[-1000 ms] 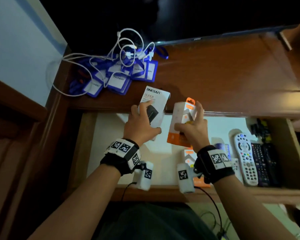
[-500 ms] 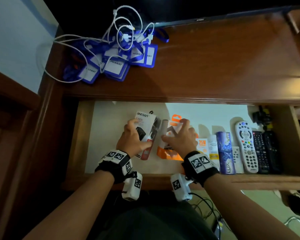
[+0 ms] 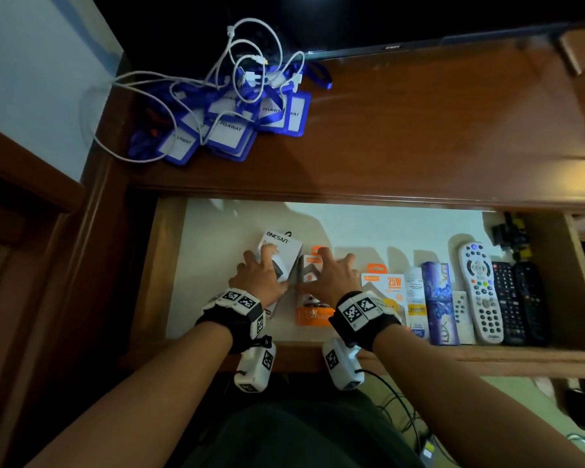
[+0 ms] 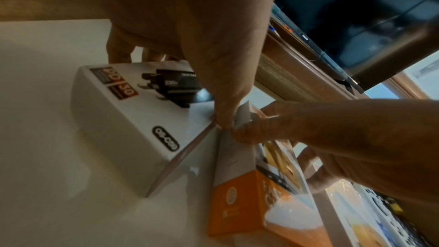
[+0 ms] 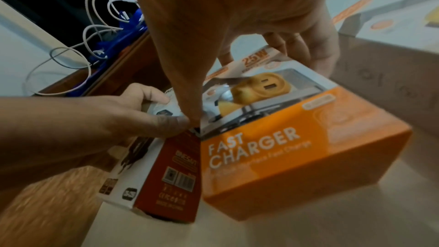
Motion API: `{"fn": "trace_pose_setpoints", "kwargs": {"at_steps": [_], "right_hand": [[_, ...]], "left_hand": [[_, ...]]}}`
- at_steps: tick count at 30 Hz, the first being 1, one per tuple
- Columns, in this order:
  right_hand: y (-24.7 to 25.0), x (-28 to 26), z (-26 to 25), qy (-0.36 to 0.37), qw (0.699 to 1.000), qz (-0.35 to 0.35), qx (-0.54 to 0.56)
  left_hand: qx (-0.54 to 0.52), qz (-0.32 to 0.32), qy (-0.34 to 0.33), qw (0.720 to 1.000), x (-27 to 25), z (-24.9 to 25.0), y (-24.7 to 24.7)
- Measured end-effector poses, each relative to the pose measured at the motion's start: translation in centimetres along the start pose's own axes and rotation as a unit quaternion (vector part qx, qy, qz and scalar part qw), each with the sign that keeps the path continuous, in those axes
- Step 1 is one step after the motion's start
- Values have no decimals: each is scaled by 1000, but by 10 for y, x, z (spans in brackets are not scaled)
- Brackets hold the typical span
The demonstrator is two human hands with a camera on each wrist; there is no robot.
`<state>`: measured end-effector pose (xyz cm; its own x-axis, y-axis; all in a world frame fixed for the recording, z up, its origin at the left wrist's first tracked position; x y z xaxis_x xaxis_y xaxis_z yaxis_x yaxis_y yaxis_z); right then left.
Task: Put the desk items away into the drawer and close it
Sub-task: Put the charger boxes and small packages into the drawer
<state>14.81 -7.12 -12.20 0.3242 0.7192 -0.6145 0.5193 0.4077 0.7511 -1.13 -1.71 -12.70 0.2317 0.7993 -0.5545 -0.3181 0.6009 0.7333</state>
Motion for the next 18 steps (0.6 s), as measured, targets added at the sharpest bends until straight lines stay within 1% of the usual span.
{"fn": "trace_pose_setpoints", "kwargs": {"at_steps": [3, 6, 9, 11, 13, 15, 16, 17, 18], "right_hand": [[-4, -1, 1, 9, 999, -13, -34], [-3, -7, 4, 14, 997, -24, -73], [3, -11, 9, 31, 993, -30, -108], [10, -12, 13, 42, 993, -33, -103], [28, -12, 20, 43, 997, 13, -61], [56, -14, 34, 26, 995, 100, 0], [67, -16, 44, 10, 991, 131, 14], [73, -17, 54, -13, 991, 136, 12], [72, -16, 64, -34, 992, 120, 0]], "left_hand": [[37, -39, -1, 999, 1, 3, -3], [63, -86, -23, 994, 2, 8, -5], [93, -115, -50, 988, 1, 17, -8], [103, -125, -60, 985, -1, 22, -11], [104, -127, -60, 985, -3, 25, -14], [106, -131, -64, 984, -4, 28, -19], [109, -132, -67, 983, -5, 30, -21], [113, -132, -70, 982, -6, 31, -24], [114, -131, -72, 982, -6, 32, -26]]}}
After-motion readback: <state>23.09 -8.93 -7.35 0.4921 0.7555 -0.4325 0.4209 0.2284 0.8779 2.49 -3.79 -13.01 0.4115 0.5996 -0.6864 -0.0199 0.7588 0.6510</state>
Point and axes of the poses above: each hand's wrist, its own x-axis towards the middle knuckle, its own y-axis out of the back of the hand, z = x × y, the point moved 10 cm from there along x, towards the middle knuckle, and after that the axes turned 6 degrees about -x, right-handed, at the moved point
